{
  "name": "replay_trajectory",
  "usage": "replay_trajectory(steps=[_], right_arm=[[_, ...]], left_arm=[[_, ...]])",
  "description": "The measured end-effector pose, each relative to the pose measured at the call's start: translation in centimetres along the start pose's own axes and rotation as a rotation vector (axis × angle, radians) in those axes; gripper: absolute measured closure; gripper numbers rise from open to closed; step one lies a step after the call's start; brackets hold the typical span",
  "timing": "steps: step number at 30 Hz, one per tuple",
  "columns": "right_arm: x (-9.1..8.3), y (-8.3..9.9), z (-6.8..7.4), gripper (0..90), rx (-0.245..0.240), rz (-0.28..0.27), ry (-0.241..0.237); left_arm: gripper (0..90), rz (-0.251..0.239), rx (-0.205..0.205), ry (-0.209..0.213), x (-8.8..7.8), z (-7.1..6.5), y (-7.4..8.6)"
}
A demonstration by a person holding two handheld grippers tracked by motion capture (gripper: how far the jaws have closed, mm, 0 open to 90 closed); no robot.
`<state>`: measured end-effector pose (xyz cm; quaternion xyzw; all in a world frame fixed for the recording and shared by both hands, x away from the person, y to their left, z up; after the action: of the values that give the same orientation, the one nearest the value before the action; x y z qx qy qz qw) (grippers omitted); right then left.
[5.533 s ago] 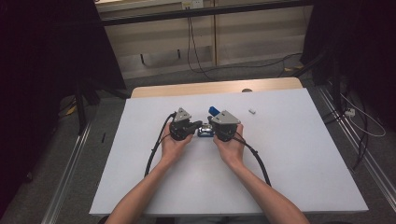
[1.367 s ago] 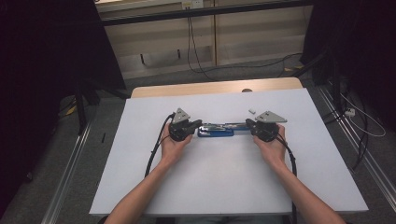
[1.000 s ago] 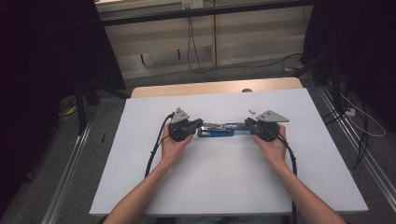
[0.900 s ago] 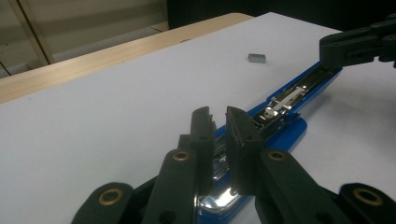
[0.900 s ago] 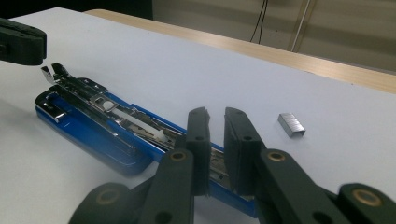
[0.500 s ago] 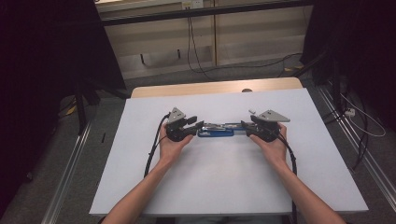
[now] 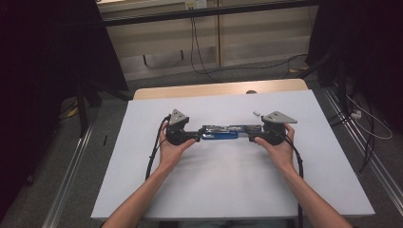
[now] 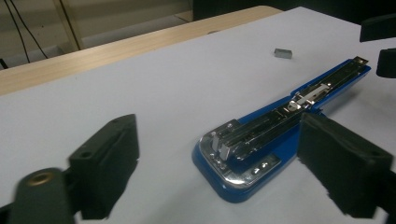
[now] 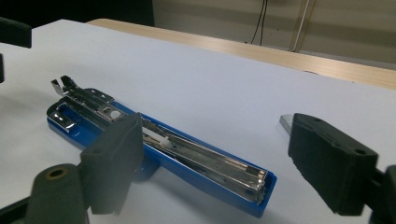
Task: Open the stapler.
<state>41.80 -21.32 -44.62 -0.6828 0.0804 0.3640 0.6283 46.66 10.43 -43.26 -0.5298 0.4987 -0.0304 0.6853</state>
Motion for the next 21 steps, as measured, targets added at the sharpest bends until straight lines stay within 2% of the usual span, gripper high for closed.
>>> replay_trajectory(steps=[2, 6, 8, 9, 12, 14, 16, 21], right_arm=[[-0.1, 0.0, 0.0, 11.5, 0.012, -0.005, 0.008], [-0.3, 0.0, -0.3, 6.9, 0.010, -0.013, 0.008], [-0.5, 0.0, -0.4, 6.3, 0.012, -0.017, 0.012], [-0.5, 0.0, -0.5, 5.5, 0.010, -0.017, 0.012], [-0.4, 0.0, -0.7, 5.4, 0.010, -0.020, 0.012], [-0.3, 0.1, -0.8, 5.6, 0.016, -0.016, 0.014], [-0.3, 0.1, -0.9, 5.8, 0.021, -0.017, 0.011], [-0.2, 0.0, -1.1, 7.2, 0.019, -0.024, 0.033]], left_arm=[[3.5, -0.004, 0.017, 0.011, -0.2, -0.1, 0.1], [3.9, -0.009, 0.014, 0.033, -0.6, -0.2, 0.3], [3.7, -0.030, 0.006, 0.049, -0.8, -0.1, 0.4], [3.6, -0.038, 0.014, 0.057, -1.0, -0.1, 0.5], [3.9, -0.041, 0.024, 0.032, -1.4, -0.1, 1.0], [3.9, -0.040, 0.021, 0.041, -1.7, -0.1, 1.4], [4.2, -0.030, 0.034, 0.024, -1.8, -0.1, 1.6], [4.4, -0.027, 0.014, 0.019, -2.4, -0.1, 2.1]])
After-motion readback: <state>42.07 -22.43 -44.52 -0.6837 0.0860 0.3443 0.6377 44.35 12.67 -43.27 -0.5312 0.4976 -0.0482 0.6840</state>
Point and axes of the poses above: each handheld gripper's, and its own axes: x roughly forward along the jaws, y roughly out of its underside, z roughly to its left, the point moved 1 cm from there along x, roughly forward along the jaws, and after that the axes turned 13 degrees about z, right-handed, at the moved point
